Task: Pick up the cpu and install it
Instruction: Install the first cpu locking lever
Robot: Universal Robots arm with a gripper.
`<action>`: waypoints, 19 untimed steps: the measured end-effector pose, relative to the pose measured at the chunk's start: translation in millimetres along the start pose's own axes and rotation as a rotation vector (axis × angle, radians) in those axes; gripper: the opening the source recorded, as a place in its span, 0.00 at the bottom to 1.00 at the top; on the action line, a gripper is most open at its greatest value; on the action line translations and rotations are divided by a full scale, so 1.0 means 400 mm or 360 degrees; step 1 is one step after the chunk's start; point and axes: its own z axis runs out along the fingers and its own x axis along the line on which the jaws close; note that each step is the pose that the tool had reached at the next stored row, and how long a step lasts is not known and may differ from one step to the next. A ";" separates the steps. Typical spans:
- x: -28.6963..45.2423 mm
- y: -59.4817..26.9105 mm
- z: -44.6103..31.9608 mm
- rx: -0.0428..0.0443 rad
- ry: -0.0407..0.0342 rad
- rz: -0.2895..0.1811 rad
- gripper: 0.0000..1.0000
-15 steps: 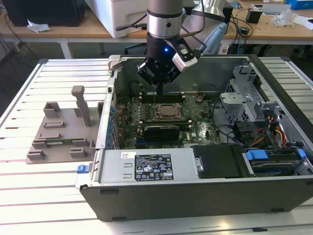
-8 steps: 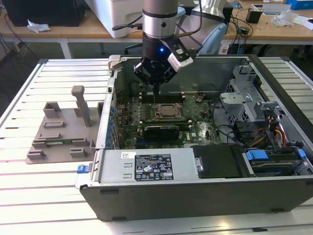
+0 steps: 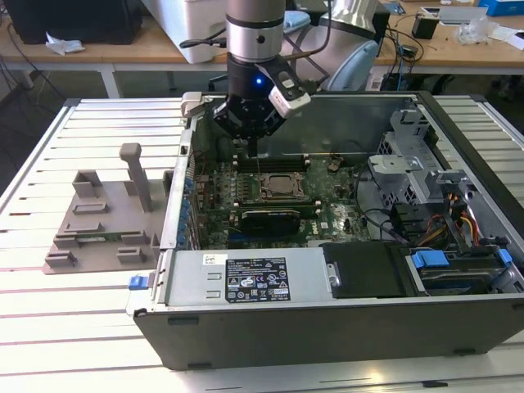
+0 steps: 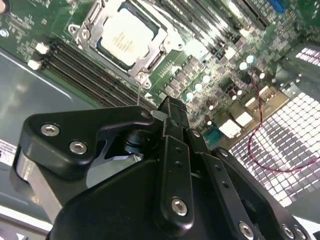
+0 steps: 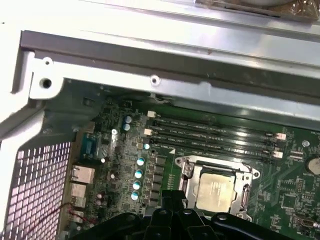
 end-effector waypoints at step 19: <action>-0.035 0.070 0.020 0.0000 0.0001 0.0008 0.11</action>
